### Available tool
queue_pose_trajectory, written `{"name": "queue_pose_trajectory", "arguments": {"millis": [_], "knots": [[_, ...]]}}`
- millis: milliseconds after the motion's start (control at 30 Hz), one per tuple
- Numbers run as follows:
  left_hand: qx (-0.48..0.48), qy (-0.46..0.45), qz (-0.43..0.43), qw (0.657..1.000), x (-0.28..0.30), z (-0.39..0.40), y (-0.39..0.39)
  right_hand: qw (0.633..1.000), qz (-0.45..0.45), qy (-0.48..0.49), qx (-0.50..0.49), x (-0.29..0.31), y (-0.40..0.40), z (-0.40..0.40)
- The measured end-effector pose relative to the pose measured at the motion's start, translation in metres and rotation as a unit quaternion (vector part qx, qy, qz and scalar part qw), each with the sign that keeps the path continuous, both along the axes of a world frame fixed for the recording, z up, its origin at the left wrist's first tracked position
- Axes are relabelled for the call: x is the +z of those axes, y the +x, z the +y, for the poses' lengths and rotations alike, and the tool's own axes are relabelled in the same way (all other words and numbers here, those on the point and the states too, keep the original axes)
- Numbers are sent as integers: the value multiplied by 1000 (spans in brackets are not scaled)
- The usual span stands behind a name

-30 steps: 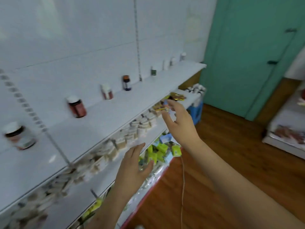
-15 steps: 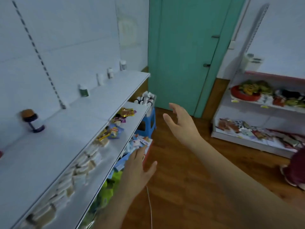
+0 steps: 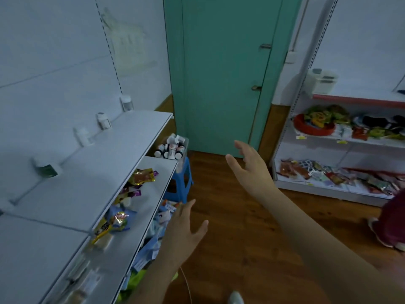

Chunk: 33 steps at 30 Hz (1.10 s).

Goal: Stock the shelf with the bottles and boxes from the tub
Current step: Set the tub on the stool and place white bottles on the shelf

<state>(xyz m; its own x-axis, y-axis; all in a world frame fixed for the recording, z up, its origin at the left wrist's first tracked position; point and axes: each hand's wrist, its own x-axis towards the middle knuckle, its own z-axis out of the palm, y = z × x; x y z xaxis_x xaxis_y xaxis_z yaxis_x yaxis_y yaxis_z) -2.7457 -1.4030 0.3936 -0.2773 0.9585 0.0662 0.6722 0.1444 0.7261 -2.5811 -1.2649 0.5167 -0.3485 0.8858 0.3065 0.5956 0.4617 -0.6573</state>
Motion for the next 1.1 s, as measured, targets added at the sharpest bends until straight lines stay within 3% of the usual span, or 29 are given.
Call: {"name": "queue_pose_trajectory", "arguments": {"millis": [567, 900, 1100], "knots": [[67, 0, -17, 998, -1, 353, -60, 992, 11, -28, 120, -7, -83, 392], [114, -65, -57, 990, -49, 491, -118, 985, -21, -73, 153, -61, -145, 547], [167, -90, -105, 976, -103, 577, -189, 975, -47, -100, 191, -88, -230, 643]]}}
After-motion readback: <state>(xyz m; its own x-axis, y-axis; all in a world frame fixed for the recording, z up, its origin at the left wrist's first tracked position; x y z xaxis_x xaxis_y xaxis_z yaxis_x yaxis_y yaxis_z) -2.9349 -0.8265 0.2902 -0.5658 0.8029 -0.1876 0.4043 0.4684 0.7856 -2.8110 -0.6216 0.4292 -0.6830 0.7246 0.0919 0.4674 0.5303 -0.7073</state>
